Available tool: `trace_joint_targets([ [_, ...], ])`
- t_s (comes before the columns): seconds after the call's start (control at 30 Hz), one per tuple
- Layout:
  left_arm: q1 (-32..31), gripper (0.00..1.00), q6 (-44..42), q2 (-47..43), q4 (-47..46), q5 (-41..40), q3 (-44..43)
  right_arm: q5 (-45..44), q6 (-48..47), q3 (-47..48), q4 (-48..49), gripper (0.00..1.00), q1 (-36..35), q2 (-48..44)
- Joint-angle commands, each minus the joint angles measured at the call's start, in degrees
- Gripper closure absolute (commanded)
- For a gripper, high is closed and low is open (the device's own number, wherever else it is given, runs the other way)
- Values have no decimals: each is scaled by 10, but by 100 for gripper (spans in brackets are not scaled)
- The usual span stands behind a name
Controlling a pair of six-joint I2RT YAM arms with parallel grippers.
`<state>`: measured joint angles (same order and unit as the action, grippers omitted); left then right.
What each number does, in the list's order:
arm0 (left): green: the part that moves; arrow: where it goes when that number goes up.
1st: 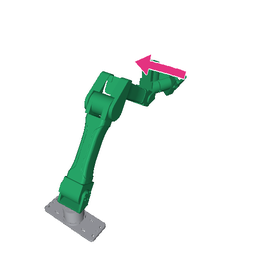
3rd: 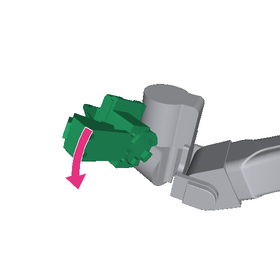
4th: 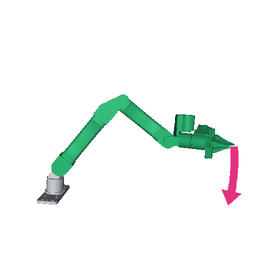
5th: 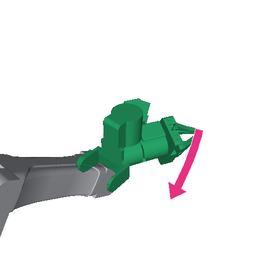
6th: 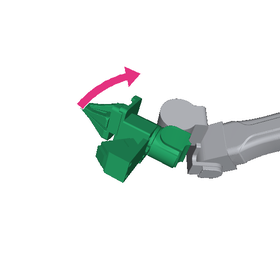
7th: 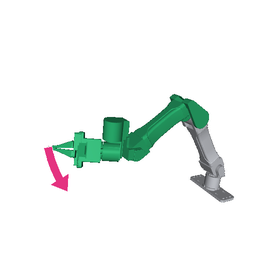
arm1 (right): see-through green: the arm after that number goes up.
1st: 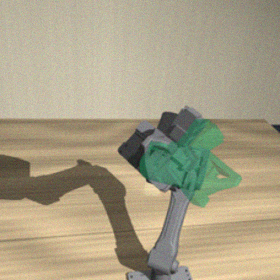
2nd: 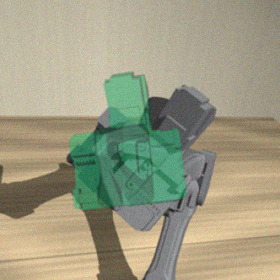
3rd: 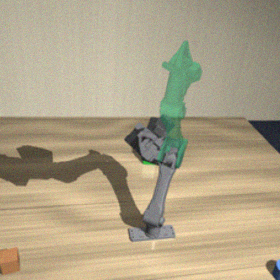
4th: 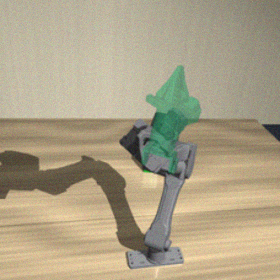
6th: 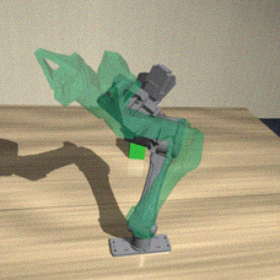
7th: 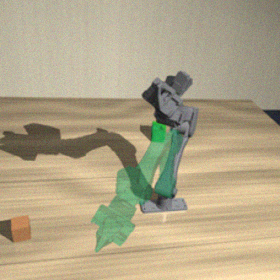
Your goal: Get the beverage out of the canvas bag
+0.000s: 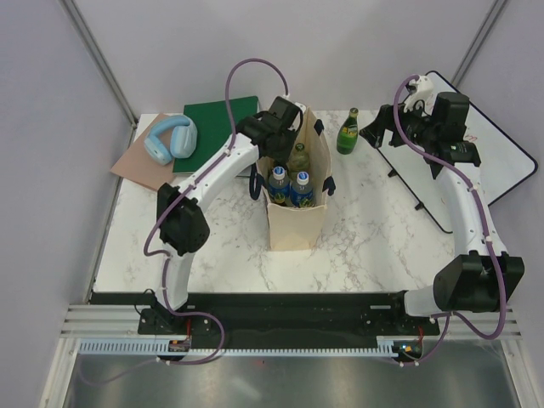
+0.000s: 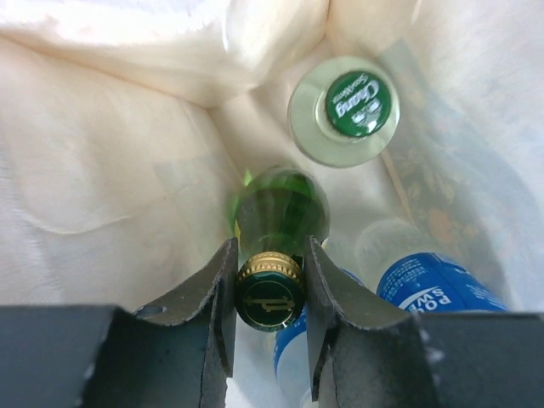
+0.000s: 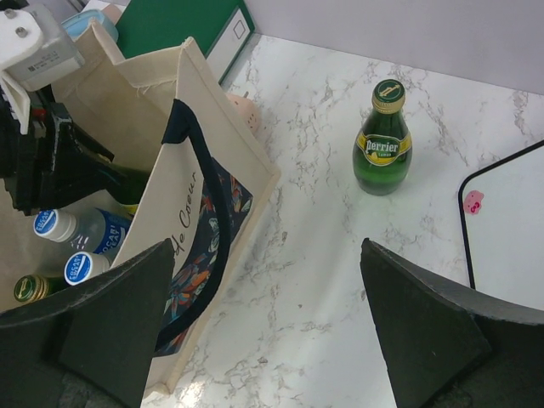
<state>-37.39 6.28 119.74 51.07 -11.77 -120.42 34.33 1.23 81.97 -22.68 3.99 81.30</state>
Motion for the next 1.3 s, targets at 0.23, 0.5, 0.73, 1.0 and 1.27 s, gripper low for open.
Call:
trace_joint_targets([
  [0.23, -2, 98, -61, -96, -28, -36, -108, 21, 4, -2, 23, 2, 1, -11],
  [0.5, -2, 98, -58, -131, -29, -19, -158, 33, 7, -1, 23, 2, 2, -8],
  [0.73, -2, 98, -44, -165, -33, -8, -194, 47, 9, -2, 25, 2, 1, -5],
  [1.0, -2, 98, -46, -216, -53, -11, -209, 58, 13, 4, 26, 2, 1, 3],
  [1.27, -1, 98, -54, -261, -76, -35, -209, 67, 14, 11, 27, 2, -6, 10],
])
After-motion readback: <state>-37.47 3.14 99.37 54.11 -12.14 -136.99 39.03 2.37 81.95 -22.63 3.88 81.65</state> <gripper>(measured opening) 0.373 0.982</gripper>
